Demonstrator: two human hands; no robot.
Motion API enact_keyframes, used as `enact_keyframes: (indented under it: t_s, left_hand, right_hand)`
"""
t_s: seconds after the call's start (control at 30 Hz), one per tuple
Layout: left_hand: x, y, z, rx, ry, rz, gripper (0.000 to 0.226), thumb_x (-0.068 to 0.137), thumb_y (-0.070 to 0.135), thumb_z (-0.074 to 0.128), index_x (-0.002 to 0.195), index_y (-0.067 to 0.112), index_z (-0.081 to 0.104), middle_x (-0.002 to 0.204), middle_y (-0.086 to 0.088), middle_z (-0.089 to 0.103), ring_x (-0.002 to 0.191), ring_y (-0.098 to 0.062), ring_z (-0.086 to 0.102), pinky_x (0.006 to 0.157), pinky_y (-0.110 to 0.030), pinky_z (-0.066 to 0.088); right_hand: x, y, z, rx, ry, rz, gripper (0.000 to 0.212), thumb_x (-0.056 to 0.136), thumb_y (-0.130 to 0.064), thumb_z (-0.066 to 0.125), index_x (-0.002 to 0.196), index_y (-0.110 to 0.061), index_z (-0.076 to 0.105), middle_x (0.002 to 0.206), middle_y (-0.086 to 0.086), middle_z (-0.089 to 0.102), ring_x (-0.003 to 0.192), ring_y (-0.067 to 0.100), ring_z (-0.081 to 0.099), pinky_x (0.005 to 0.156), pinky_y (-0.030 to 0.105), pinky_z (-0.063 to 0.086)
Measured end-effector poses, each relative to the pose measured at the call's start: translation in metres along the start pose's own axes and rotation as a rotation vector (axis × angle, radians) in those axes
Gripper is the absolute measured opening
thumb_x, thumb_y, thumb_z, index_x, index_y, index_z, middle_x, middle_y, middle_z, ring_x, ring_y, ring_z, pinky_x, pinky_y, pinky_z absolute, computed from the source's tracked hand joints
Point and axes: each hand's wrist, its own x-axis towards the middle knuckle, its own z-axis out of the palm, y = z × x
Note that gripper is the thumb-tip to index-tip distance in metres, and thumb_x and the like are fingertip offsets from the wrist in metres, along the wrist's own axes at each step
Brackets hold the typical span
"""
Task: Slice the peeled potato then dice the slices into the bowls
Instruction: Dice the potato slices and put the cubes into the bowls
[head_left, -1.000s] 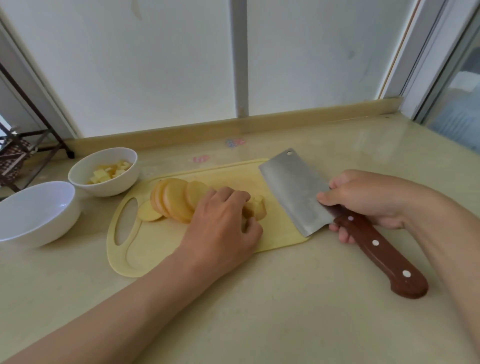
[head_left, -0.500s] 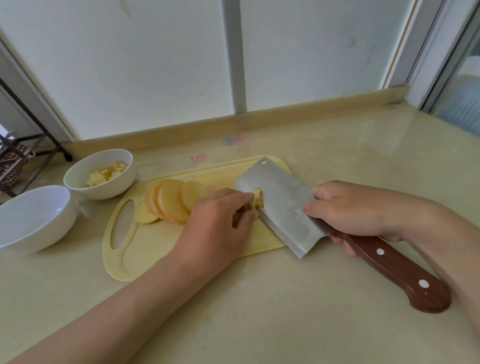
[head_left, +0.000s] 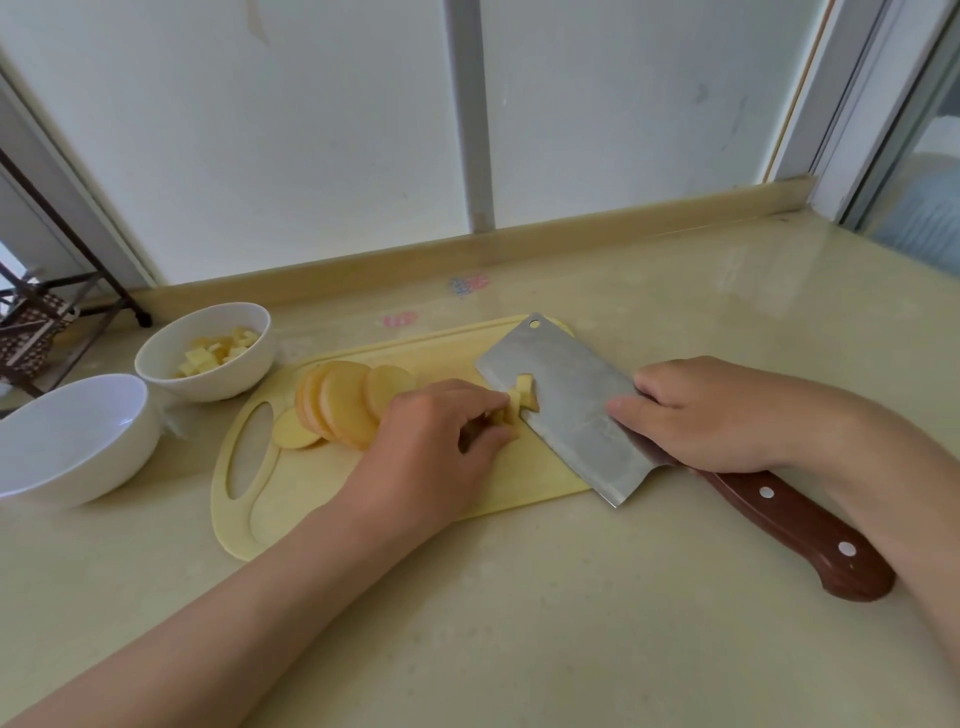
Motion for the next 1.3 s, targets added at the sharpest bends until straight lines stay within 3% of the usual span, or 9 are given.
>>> enact_keyframes:
  t_s: [0.1,0.23,0.5,0.7,0.77,0.83,0.93,1.03,1.3]
  left_hand:
    - [0.002,-0.001,0.002,0.006,0.030,0.006,0.024,0.082,0.015,0.077,0.106,0.016,0.076,0.090,0.006,0.072,0.075,-0.009,0.064,0.071,-0.024,0.049]
    - [0.003,-0.001,0.004,-0.019,0.073,0.011,0.020,0.081,0.012,0.079,0.101,0.016,0.077,0.089,0.007,0.073,0.078,-0.007,0.062,0.070,-0.020,0.048]
    - [0.010,0.001,0.008,-0.006,0.064,0.080,0.011,0.080,0.011,0.075,0.091,0.009,0.077,0.083,0.000,0.071,0.074,-0.010,0.058,0.069,-0.025,0.046]
    - [0.012,0.005,0.003,0.019,0.037,0.085,0.034,0.082,0.008,0.075,0.115,0.013,0.072,0.096,0.001,0.069,0.079,-0.009,0.060,0.075,-0.027,0.051]
    - [0.013,0.007,0.001,0.046,0.006,0.099,0.034,0.085,0.010,0.071,0.119,0.014,0.070,0.102,0.001,0.068,0.081,-0.004,0.054,0.079,-0.018,0.047]
    - [0.014,0.010,0.001,0.076,-0.023,0.114,0.034,0.088,0.014,0.066,0.122,0.015,0.069,0.109,0.000,0.066,0.086,-0.007,0.054,0.082,-0.015,0.043]
    - [0.016,0.015,-0.002,0.141,-0.026,0.119,0.034,0.090,0.028,0.059,0.122,0.017,0.068,0.111,0.001,0.063,0.094,-0.019,0.059,0.085,-0.027,0.047]
    - [0.024,0.016,-0.013,0.224,0.004,0.086,0.046,0.089,0.050,0.050,0.121,0.021,0.064,0.112,0.003,0.059,0.098,-0.020,0.054,0.085,-0.032,0.048]
    - [0.045,0.009,-0.071,0.516,-0.120,-0.103,0.080,0.079,0.081,0.029,0.147,0.037,0.028,0.145,0.004,0.037,0.132,-0.022,0.032,0.109,-0.040,0.028]
  right_hand:
    - [-0.002,-0.004,0.006,-0.105,0.009,-0.022,0.054,0.106,-0.055,0.033,0.084,-0.011,0.055,0.083,0.005,0.062,0.071,0.017,0.056,0.064,0.031,0.040]
    - [-0.002,-0.005,0.010,-0.187,0.003,-0.050,0.052,0.105,-0.060,0.029,0.085,-0.018,0.052,0.088,0.001,0.060,0.078,0.017,0.058,0.068,0.034,0.043]
    - [0.003,0.001,0.010,-0.083,0.028,-0.102,0.053,0.102,-0.060,0.035,0.078,-0.014,0.049,0.080,0.002,0.059,0.071,0.019,0.056,0.067,0.037,0.043]
    - [0.008,0.003,0.011,0.091,0.054,-0.142,0.049,0.105,-0.049,0.042,0.070,-0.015,0.044,0.065,-0.003,0.049,0.058,0.012,0.044,0.058,0.030,0.034]
    - [0.009,0.004,0.009,0.182,0.043,-0.152,0.048,0.107,-0.043,0.044,0.067,-0.016,0.047,0.058,-0.007,0.048,0.049,0.007,0.042,0.051,0.022,0.033]
    - [0.009,0.005,0.009,0.277,0.021,-0.158,0.048,0.108,-0.039,0.044,0.066,-0.016,0.050,0.056,-0.005,0.049,0.048,0.007,0.042,0.049,0.020,0.032]
    - [0.007,0.003,0.009,0.388,-0.010,-0.152,0.046,0.108,-0.039,0.044,0.070,-0.014,0.053,0.058,-0.003,0.053,0.051,0.011,0.048,0.056,0.027,0.039]
    - [0.000,-0.005,0.003,0.491,-0.023,-0.150,0.044,0.108,-0.037,0.045,0.073,-0.012,0.054,0.057,-0.003,0.053,0.049,0.011,0.049,0.054,0.023,0.039]
    - [-0.012,-0.061,-0.012,0.561,0.041,-0.214,0.044,0.109,-0.033,0.045,0.069,-0.015,0.050,0.050,-0.009,0.049,0.045,0.008,0.044,0.048,0.021,0.036]
